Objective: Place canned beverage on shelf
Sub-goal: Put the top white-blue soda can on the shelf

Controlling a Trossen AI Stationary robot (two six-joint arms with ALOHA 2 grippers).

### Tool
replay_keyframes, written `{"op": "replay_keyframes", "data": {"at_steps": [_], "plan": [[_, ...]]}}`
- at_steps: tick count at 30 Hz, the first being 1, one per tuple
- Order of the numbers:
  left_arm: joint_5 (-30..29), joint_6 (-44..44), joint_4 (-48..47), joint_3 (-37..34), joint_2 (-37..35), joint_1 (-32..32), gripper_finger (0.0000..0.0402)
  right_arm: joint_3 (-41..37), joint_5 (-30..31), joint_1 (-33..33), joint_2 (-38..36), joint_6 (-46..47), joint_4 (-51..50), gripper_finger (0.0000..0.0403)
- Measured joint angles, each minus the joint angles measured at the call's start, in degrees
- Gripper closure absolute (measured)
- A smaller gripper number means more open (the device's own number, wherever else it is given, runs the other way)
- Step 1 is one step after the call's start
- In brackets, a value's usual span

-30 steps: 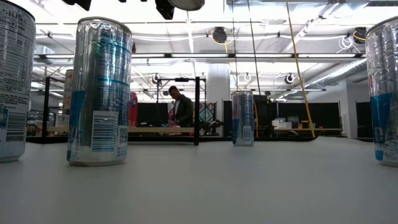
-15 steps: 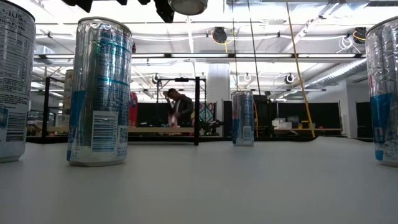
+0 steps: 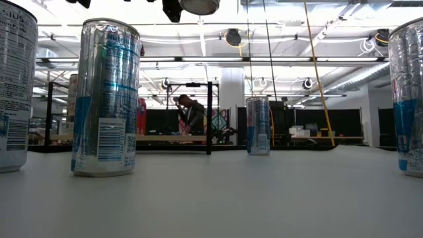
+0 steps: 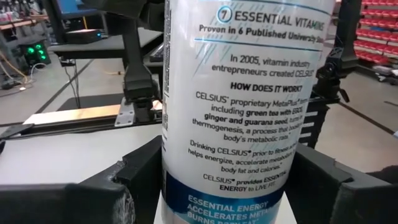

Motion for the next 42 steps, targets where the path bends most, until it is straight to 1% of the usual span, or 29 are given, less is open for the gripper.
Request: {"op": "replay_keyframes", "data": {"at_steps": [7,9,13,16,20,22,25,30,33,42], "plan": [[-1.4,-0.7,1.4,0.0,0.0,0.0,0.0131,0.0,0.6,-0.4,-2.0,0.0,-2.7,0.0238],[-2.1,-0.6,2.0,0.0,0.0,0.1,0.0115,0.0,0.9,-0.4,-2.1,0.1,-2.7,0.0239],[-6.0,-0.6,2.5,0.0,-0.1,0.1,0.0067,-0.1,2.0,-0.6,-2.0,0.2,-3.2,0.0239],[-7.7,-0.4,2.5,0.0,-0.1,0.1,0.0035,-0.1,3.8,-0.6,-2.0,0.0,-3.5,0.0239],[-9.7,-0.2,2.1,0.0,-0.1,0.1,0.0011,-0.1,4.2,-0.9,-2.0,0.0,-3.7,0.0239],[-11.3,0.0,2.1,0.0,-0.1,0.1,0.001,-0.1,5.5,-0.9,-2.0,0.4,-3.7,0.0239],[-14.1,0.0,2.1,0.0,-0.1,0.1,0.0009,-0.1,10.0,-0.9,-2.0,0.4,-4.0,0.0239],[-20.8,0.3,2.1,0.0,-0.1,0.1,0.0009,-0.1,17.4,-0.9,-2.0,1.6,-5.4,0.0239],[-22.8,1.0,2.7,0.0,-0.1,0.1,0.0009,-0.1,21.5,-0.9,-2.0,2.5,-5.5,0.0239],[-22.9,1.4,5.3,0.0,-0.1,0.1,0.0012,-0.1,21.9,-0.9,-1.7,2.7,-5.1,0.0239]]}}
